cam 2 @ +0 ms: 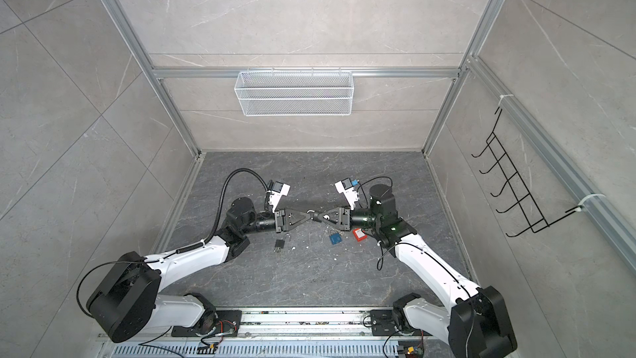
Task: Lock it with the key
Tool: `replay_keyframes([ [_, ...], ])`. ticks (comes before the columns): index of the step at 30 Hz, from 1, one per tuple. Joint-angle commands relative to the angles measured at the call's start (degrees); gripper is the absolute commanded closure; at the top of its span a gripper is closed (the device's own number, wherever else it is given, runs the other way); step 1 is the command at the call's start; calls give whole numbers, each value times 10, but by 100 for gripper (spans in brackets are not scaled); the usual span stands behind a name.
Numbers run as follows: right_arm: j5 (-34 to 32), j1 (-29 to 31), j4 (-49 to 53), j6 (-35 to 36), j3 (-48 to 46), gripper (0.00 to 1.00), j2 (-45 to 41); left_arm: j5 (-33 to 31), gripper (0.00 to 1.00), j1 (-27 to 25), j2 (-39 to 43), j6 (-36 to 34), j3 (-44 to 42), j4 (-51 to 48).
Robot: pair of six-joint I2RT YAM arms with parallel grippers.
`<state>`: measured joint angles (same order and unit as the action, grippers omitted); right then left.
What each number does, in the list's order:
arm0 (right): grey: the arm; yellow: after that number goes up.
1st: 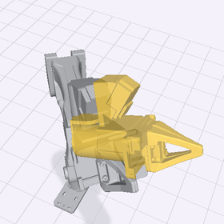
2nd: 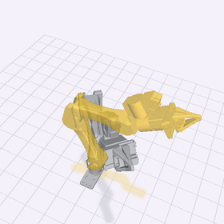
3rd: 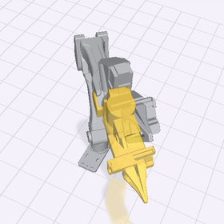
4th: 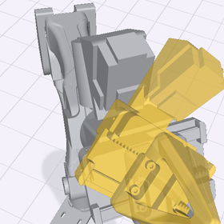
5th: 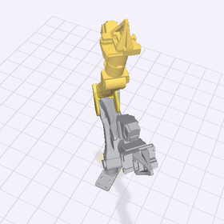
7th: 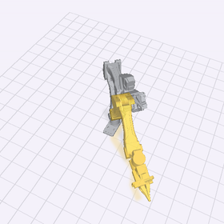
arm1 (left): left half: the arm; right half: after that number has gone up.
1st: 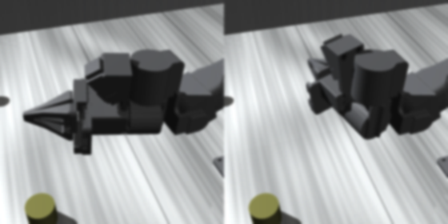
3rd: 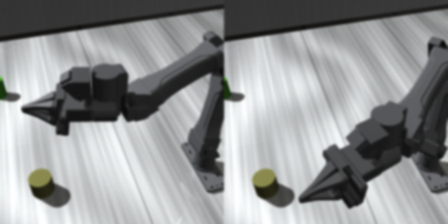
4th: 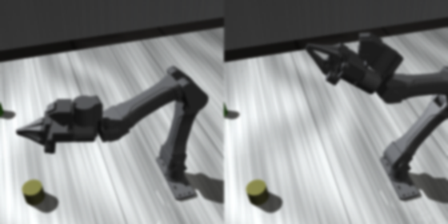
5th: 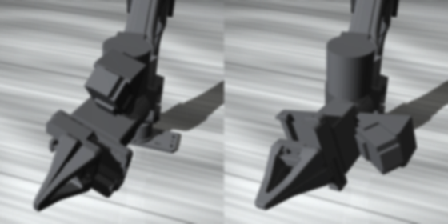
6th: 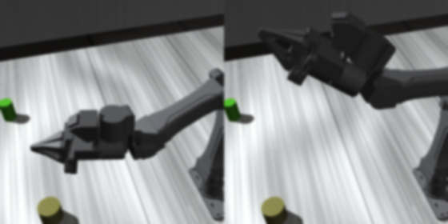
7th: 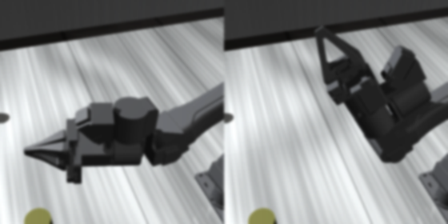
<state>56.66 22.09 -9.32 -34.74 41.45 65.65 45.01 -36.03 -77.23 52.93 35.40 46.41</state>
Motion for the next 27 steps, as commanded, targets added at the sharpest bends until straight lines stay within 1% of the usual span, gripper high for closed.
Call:
replay_keyframes([
  [1, 10, 0, -10, -7, -4, 81, -12, -50, 100, 11, -6, 2, -9, 32],
  [11, 7, 1, -11, -10, -7, 81, -9, -55, 100, 13, -6, 15, -10, 46],
  [17, 8, 1, -13, -12, -8, 77, -10, -59, 100, 15, -8, 18, -11, 48],
  [20, 7, 1, -13, -13, -9, 78, -12, -60, 100, 16, -7, 20, -11, 48],
  [22, 7, 0, -13, -13, -9, 82, -14, -62, 100, 17, -6, 19, -12, 48],
  [24, 9, -1, -12, -14, -10, 96, -12, -61, 100, 17, -5, 18, -13, 48],
  [25, 9, -1, -13, -15, -10, 100, -12, -61, 100, 17, -4, 17, -13, 46],
  [27, 11, -1, -17, -18, -12, 100, -10, -51, 100, 18, -5, 14, -8, 41],
])
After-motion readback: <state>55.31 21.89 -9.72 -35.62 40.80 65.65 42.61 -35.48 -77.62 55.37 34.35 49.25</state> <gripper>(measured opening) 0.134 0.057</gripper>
